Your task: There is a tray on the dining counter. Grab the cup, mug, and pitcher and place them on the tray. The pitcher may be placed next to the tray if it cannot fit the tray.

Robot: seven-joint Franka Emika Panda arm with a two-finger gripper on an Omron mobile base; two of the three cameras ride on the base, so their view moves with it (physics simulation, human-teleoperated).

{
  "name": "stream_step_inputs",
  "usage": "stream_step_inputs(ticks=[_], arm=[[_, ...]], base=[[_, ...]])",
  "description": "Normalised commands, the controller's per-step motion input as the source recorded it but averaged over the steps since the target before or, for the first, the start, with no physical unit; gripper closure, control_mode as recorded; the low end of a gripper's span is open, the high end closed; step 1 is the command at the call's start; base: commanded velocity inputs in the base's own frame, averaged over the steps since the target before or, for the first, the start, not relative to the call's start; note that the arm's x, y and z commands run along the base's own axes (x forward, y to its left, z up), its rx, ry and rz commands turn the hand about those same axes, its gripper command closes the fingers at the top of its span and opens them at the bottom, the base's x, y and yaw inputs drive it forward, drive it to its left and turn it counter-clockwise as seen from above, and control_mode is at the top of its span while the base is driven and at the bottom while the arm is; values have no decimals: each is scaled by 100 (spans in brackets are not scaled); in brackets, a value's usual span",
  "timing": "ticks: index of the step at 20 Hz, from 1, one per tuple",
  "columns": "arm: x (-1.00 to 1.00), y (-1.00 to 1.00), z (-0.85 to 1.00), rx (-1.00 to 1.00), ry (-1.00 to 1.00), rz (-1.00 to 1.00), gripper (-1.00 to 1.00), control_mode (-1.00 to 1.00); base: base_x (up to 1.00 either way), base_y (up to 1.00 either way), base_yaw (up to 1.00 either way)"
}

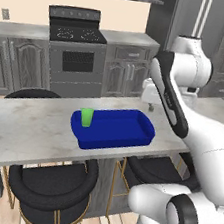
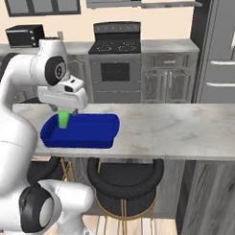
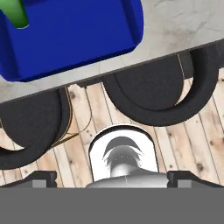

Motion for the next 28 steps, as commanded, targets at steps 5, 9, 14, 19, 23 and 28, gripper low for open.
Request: stream_step_inputs(ticks=[5, 9, 14, 19, 23, 28], arm=[[-11, -15, 18, 2, 1, 14, -100, -100], [-2, -4, 19, 11, 1, 2, -100, -100], [-22, -5, -1, 3, 0, 10, -100, -100], [-56, 0, -11, -10, -8, 8, -100, -100], [-62, 0, 0, -7, -14, 8, -100, -100], [-32, 0, 0, -1, -3, 1, -100, 100]], base=[[0, 0, 0], [0, 0, 0], [0, 0, 0], [0, 0, 0], [0, 0, 0], [-10, -2, 0]])
